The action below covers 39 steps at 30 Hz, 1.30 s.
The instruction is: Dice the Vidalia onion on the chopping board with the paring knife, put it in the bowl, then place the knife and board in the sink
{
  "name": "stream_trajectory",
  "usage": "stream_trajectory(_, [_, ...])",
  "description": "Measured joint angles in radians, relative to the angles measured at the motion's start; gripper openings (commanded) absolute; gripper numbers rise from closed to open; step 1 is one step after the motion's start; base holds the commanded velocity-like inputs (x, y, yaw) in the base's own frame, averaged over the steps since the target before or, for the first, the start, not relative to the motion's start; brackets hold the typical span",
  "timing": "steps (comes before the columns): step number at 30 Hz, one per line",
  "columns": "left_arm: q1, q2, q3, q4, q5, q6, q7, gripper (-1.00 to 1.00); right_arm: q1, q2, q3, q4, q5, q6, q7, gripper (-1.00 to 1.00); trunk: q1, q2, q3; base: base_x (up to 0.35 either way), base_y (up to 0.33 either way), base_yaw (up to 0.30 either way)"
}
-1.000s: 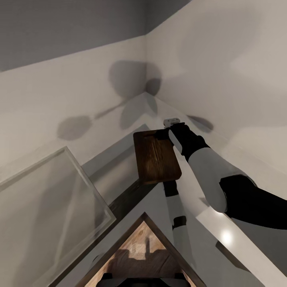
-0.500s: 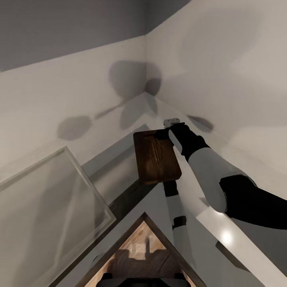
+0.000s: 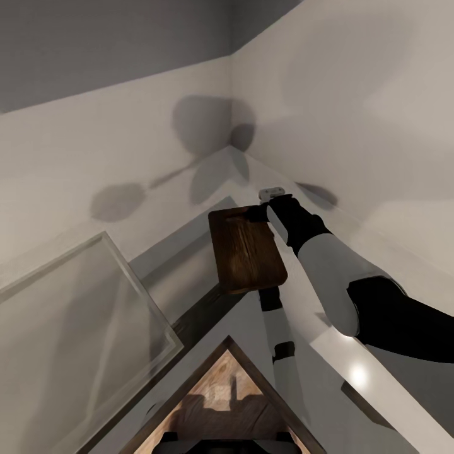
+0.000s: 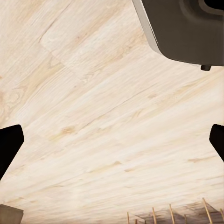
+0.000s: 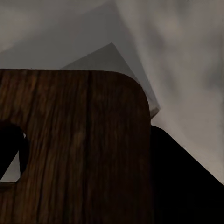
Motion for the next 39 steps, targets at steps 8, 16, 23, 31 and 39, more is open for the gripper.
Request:
stream_trajectory(8, [0.0, 0.0, 0.0, 0.0, 0.0, 0.0, 0.0, 1.0, 0.001, 0.0, 0.003, -0.002, -0.008, 0.002, 0.001, -1.0, 0.0, 0.0, 0.002, 0.0, 0.0, 0.0])
stream_trajectory(16, [0.0, 0.0, 0.0, 0.004, 0.0, 0.0, 0.0, 1.0, 0.001, 0.0, 0.003, -0.009, -0.008, 0.003, -0.002, -1.0, 0.0, 0.0, 0.013, 0.0, 0.0, 0.0])
stream_trajectory(23, [0.0, 0.0, 0.0, 0.006, 0.0, 0.0, 0.0, 1.0, 0.001, 0.0, 0.003, -0.01, -0.01, 0.003, -0.003, -1.0, 0.0, 0.0, 0.024, 0.0, 0.0, 0.0])
stream_trajectory(31, [0.0, 0.001, 0.0, 0.006, 0.0, 0.0, 0.0, 1.0, 0.001, 0.0, 0.003, -0.01, -0.01, 0.003, -0.003, -1.0, 0.0, 0.0, 0.037, -0.013, 0.0, 0.0])
stream_trajectory(39, [0.0, 0.001, 0.001, 0.006, 0.0, -0.001, 0.0, 1.0, 0.001, 0.0, 0.003, -0.01, -0.01, 0.003, -0.002, -1.0, 0.001, 0.0, 0.049, -0.216, 0.045, 0.0])
